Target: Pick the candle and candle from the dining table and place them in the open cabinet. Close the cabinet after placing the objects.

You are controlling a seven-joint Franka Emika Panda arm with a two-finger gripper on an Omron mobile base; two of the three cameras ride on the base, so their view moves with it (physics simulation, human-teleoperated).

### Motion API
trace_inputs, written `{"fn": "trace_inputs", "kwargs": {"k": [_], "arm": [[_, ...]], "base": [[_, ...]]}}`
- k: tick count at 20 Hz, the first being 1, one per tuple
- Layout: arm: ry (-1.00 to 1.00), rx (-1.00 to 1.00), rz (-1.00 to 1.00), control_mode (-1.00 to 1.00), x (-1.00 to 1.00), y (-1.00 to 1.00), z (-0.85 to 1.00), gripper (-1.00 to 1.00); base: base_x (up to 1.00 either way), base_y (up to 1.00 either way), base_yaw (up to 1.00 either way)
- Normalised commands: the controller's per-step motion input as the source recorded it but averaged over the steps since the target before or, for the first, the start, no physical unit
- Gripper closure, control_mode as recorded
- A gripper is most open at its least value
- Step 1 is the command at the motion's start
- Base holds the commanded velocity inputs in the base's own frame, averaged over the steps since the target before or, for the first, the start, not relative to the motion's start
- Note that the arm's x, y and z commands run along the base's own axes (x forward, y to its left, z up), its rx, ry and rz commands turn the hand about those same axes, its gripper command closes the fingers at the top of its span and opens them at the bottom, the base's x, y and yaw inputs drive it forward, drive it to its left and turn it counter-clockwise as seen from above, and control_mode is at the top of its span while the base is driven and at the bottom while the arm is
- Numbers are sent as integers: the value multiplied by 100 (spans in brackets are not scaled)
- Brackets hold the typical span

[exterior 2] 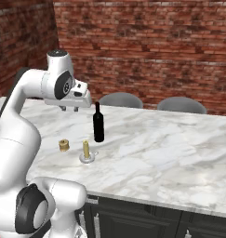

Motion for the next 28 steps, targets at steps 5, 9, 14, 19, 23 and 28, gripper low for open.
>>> {"fn": "trace_inputs", "kwargs": {"k": [5,9,14,19,23,28], "arm": [[0,0,0,-100,-2,0,-8,-100],[-5,0,0,-100,-19,1,-22,-100],[-12,0,0,-100,-19,7,-29,-100],[-14,0,0,-100,-8,15,-33,-100],[-14,0,1,-100,-1,23,-32,-100],[-14,0,3,-100,0,28,-31,-100]], "base": [[0,0,0],[0,0,0],[0,0,0],[0,0,0],[0,0,0],[0,0,0]]}}
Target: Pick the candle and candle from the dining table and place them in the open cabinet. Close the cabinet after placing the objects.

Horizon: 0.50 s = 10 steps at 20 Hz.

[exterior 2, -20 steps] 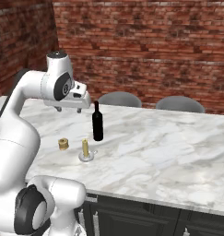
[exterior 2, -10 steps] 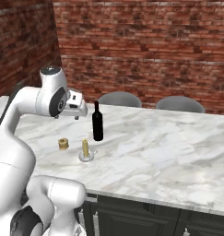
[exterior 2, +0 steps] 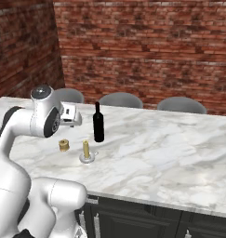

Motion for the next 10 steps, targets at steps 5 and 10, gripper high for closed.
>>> {"fn": "trace_inputs", "kwargs": {"k": [5,10], "arm": [[-5,0,4,-100,0,29,-36,-100],[0,0,3,-100,0,27,-43,-100]], "base": [[0,0,0],[0,0,0]]}}
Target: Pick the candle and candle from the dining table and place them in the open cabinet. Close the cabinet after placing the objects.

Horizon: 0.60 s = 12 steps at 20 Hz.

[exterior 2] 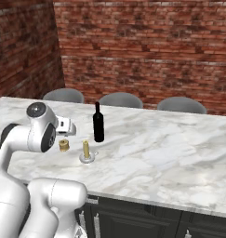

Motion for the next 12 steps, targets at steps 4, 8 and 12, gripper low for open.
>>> {"fn": "trace_inputs", "kwargs": {"k": [4,8,12], "arm": [[0,2,1,-100,0,25,-47,-100],[0,3,0,-100,0,24,-47,-100],[0,1,0,-100,0,24,-36,-100]], "base": [[0,0,0],[0,0,0],[0,0,0]]}}
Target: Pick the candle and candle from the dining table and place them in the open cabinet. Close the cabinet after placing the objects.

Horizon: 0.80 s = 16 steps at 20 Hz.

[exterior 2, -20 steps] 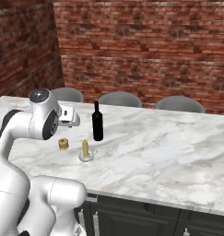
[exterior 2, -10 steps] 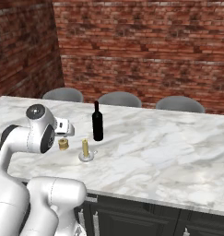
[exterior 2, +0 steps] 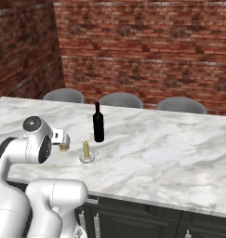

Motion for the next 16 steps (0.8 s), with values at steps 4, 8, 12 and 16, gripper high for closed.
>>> {"fn": "trace_inputs", "kwargs": {"k": [4,8,12,16], "arm": [[1,0,0,-100,5,17,-30,-100],[1,0,0,-100,18,5,-25,-100],[1,0,0,-100,30,0,-27,-100],[0,1,0,-100,39,0,-28,-100]], "base": [[0,0,0],[0,0,0],[0,0,0],[0,0,0]]}}
